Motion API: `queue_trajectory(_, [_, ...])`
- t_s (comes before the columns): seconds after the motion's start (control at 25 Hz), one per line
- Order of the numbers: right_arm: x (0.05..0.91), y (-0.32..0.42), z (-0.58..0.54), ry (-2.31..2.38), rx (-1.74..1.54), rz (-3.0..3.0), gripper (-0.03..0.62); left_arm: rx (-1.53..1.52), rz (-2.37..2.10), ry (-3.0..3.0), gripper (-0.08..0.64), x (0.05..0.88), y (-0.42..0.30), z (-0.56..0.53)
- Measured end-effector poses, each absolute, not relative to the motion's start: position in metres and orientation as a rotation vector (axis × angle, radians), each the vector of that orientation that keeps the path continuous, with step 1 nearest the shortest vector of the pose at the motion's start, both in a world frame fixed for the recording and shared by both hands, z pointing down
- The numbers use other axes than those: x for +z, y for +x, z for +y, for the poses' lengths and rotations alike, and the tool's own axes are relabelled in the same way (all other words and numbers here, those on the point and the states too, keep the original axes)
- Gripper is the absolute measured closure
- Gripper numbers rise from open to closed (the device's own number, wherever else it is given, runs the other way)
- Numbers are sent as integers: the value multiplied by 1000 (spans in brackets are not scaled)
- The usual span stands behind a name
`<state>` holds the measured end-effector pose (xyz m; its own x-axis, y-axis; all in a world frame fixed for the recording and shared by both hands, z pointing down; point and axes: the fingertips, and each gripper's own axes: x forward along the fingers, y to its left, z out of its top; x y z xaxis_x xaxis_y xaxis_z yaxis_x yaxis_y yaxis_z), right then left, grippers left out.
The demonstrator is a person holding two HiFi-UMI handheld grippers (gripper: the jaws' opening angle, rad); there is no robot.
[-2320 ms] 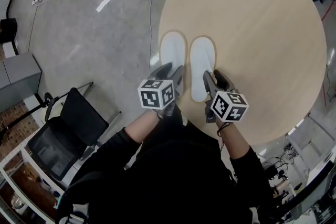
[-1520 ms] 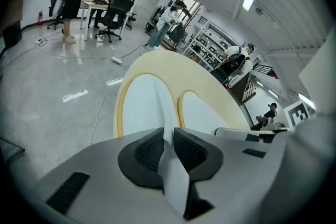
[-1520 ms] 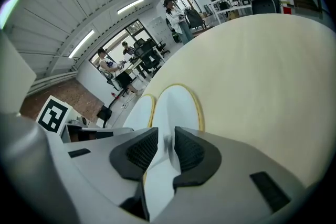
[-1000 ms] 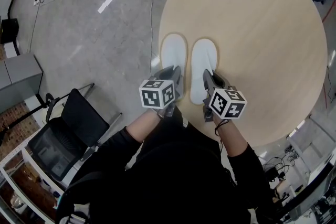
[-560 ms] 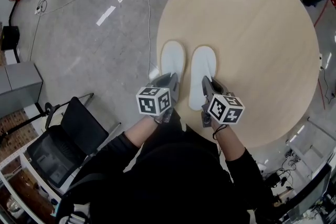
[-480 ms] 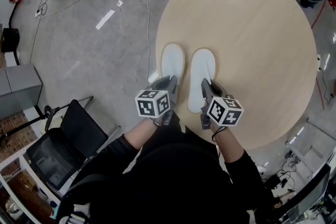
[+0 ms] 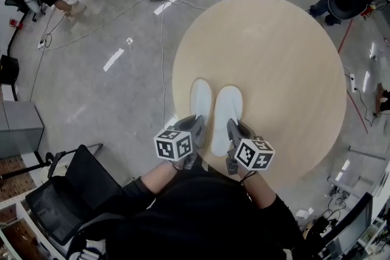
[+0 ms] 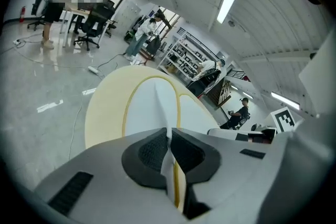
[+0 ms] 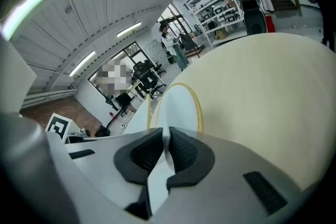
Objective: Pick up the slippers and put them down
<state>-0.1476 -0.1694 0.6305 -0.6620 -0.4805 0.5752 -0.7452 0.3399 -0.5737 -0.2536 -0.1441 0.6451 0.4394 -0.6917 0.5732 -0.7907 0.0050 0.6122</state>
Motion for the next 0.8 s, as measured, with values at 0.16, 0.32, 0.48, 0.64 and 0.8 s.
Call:
queue_trajectory(0.16, [610, -124, -162, 1147, 1212, -2320, 555, 100, -1211, 1792, 526, 623, -230, -146])
queue_trajectory(0.32, [594, -94, -150, 1275, 1213, -2296, 555, 70, -1104, 1893, 526, 590, -212, -140])
queue_trajectory(0.48, [568, -67, -148, 1464, 1209, -2274, 555, 28, -1014, 2009, 526, 553, -202, -139])
queue_trajectory(0.64, [535, -35, -148, 1656, 1182, -2255, 555, -9, -899, 2093, 526, 525, -179, -147])
queue_trajectory(0.8, [521, -20, -143, 1815, 1109, -2224, 555, -35, -757, 2142, 526, 516, -162, -154])
